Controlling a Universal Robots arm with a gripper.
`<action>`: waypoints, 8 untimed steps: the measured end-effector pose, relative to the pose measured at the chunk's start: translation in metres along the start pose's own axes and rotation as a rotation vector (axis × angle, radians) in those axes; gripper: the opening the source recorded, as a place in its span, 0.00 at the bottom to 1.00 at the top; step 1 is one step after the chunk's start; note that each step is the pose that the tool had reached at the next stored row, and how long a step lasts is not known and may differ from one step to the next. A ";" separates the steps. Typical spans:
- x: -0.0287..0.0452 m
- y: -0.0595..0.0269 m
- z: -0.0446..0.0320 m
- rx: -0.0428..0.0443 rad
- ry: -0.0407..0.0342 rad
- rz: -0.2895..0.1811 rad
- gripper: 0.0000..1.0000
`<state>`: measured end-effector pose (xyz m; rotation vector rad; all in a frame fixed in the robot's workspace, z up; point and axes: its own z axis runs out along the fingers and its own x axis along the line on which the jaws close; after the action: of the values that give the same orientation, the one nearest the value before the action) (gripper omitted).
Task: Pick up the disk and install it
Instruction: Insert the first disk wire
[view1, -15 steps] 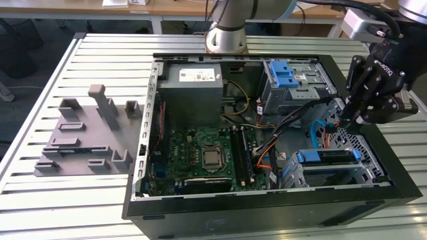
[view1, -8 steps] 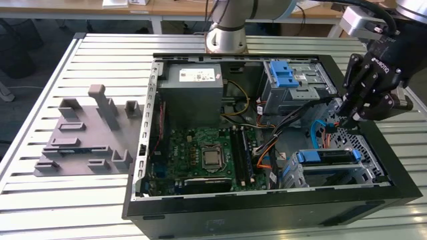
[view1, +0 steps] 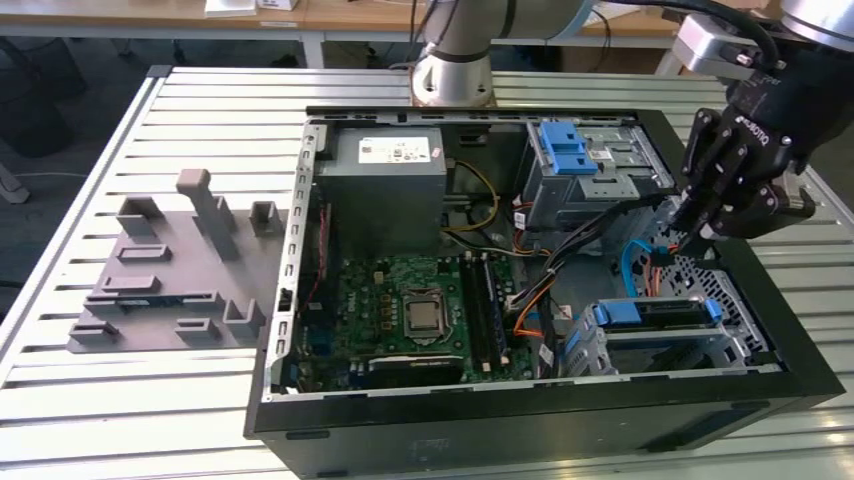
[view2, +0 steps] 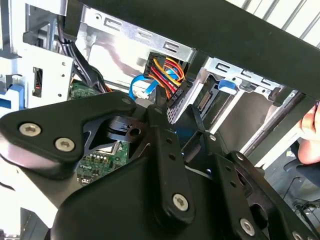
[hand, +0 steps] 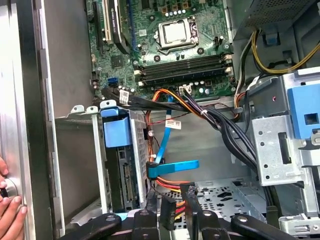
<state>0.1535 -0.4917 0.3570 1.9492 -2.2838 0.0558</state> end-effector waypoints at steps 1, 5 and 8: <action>-0.0002 0.0000 0.0006 0.0000 0.0039 0.005 0.36; -0.0014 -0.0001 0.0023 -0.0002 0.0176 0.025 0.36; -0.0037 -0.0004 0.0032 -0.0015 0.0188 0.034 0.36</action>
<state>0.1542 -0.4886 0.3534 1.9004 -2.3050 0.0757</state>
